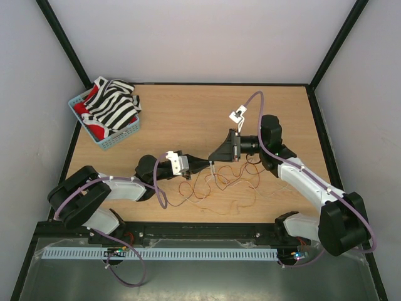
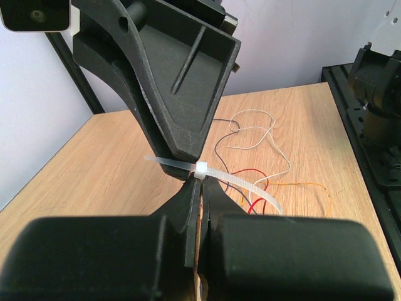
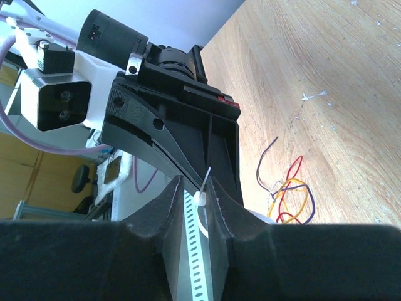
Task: Zip-tie the wires
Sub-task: Tie the cable at the center of the board.
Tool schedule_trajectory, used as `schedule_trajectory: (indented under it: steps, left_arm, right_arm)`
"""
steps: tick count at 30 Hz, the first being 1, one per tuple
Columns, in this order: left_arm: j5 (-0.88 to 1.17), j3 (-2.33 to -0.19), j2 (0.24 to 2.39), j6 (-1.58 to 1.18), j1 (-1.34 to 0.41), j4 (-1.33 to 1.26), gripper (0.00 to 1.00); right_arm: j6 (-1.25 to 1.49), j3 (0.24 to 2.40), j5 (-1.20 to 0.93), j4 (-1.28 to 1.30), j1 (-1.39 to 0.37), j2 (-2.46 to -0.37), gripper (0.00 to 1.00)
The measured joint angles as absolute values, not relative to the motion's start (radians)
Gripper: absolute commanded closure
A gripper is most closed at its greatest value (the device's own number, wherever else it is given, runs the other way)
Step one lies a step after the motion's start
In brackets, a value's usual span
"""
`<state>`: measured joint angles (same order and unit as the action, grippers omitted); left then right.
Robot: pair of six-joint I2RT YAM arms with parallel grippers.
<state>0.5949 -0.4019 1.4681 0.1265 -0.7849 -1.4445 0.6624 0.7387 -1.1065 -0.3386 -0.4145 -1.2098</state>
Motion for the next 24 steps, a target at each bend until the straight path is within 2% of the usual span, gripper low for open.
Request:
schedule_trajectory:
  steps: [9,13,24]
  left_arm:
    - [0.602,-0.402,1.474,0.126,-0.785,-1.438,1.0]
    - [0.602,-0.398,1.474,0.126,-0.785,-1.437,1.0]
    - [0.567,-0.391,1.473,0.127,-0.777,-1.446,1.0]
  right_arm:
    - [0.653,0.739,-1.084,-0.338,-0.429,-1.225,0.86]
    - [0.643,0.739,-1.074,-0.325,-0.431,-1.227,1.0]
    - [0.581,0.832,-1.012,-0.222,-0.434,-1.277,1.0]
